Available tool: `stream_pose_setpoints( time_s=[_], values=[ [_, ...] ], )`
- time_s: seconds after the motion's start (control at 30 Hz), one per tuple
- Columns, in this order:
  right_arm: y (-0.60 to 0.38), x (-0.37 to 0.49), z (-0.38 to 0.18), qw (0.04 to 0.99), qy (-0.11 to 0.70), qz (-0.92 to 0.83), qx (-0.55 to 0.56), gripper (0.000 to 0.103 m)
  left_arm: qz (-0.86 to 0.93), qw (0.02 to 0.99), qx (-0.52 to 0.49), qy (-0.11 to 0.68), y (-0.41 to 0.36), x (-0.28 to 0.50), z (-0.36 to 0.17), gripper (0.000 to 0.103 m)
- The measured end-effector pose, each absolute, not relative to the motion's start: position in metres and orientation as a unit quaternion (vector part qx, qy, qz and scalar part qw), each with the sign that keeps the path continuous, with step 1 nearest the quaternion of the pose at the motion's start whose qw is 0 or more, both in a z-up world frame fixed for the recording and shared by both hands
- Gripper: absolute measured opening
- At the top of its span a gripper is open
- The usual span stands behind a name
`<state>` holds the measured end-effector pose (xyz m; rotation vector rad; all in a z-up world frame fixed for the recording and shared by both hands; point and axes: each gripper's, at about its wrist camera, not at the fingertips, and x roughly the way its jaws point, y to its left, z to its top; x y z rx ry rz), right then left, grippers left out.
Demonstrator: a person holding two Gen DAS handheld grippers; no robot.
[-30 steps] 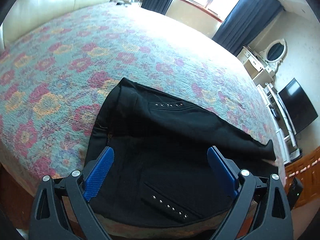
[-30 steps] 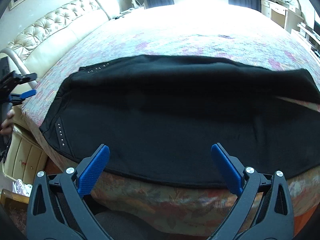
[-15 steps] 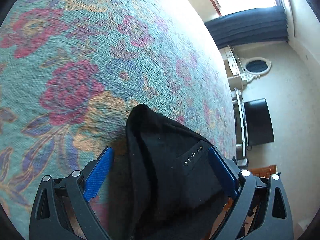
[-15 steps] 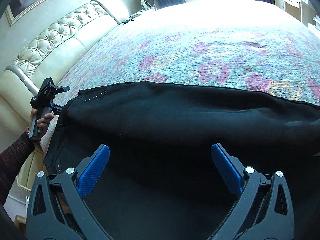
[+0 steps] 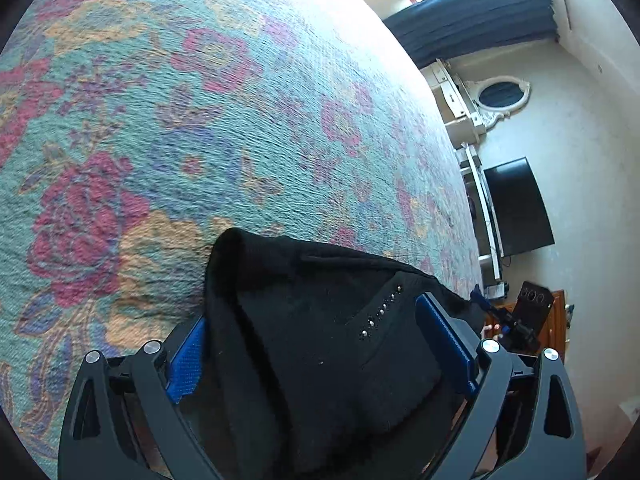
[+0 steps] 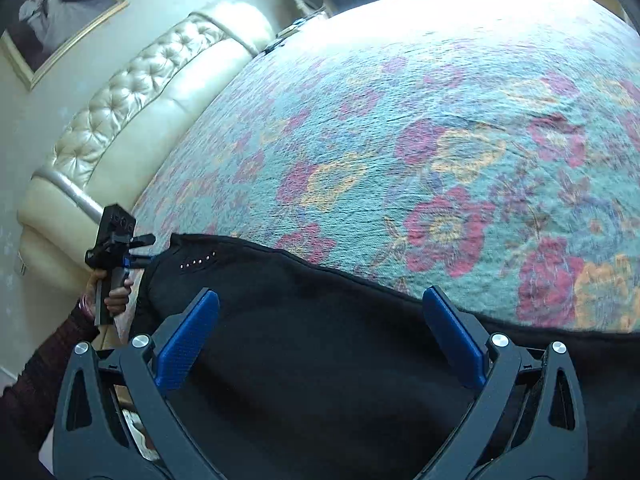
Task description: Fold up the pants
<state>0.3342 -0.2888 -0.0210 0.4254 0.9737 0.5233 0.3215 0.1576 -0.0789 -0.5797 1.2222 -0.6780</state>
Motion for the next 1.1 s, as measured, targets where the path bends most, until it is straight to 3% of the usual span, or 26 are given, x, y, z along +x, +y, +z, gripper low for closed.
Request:
stream_pose_setpoints(
  time_s=[0.13, 0.27, 0.33, 0.4, 0.43, 0.47, 0.5, 0.6, 0.83, 1.1],
  values=[
    [-0.266, 0.363, -0.033, 0.801, 0.514, 0.289, 0.099, 0.101, -0.294, 0.751, -0.195, 0.559, 0.136, 0.336, -0.085, 0.093],
    [-0.246, 0.380, -0.050, 0.781, 0.546, 0.302, 0.038, 0.101, -0.298, 0.743, -0.224, 0.556, 0.143, 0.347, -0.084, 0.093],
    [-0.238, 0.384, -0.061, 0.769, 0.564, 0.301, 0.015, 0.095, -0.299, 0.739, -0.239, 0.554, 0.150, 0.350, -0.085, 0.087],
    [-0.231, 0.385, -0.068, 0.768, 0.577, 0.278, -0.028, 0.071, -0.281, 0.749, -0.216, 0.561, 0.156, 0.349, -0.088, 0.040],
    [-0.230, 0.384, -0.067, 0.769, 0.576, 0.274, -0.042, 0.067, -0.273, 0.749, -0.211, 0.566, 0.158, 0.348, -0.092, 0.029],
    [-0.230, 0.383, -0.065, 0.768, 0.575, 0.281, -0.041, 0.048, -0.276, 0.744, -0.216, 0.568, 0.163, 0.348, -0.096, 0.015],
    [-0.233, 0.383, -0.063, 0.765, 0.577, 0.286, -0.031, 0.030, -0.277, 0.742, -0.222, 0.569, 0.167, 0.347, -0.097, 0.015],
    [-0.237, 0.380, -0.059, 0.759, 0.583, 0.290, -0.013, 0.012, -0.281, 0.751, -0.220, 0.556, 0.173, 0.340, -0.092, 0.011],
    [-0.236, 0.342, -0.009, 0.818, 0.510, 0.259, -0.052, 0.008, -0.331, 0.776, -0.240, 0.480, 0.182, 0.323, -0.053, 0.010],
    [-0.220, 0.232, 0.043, 0.873, 0.405, 0.245, -0.116, 0.008, -0.383, 0.781, -0.280, 0.406, 0.206, 0.254, -0.014, 0.010]
  ],
)
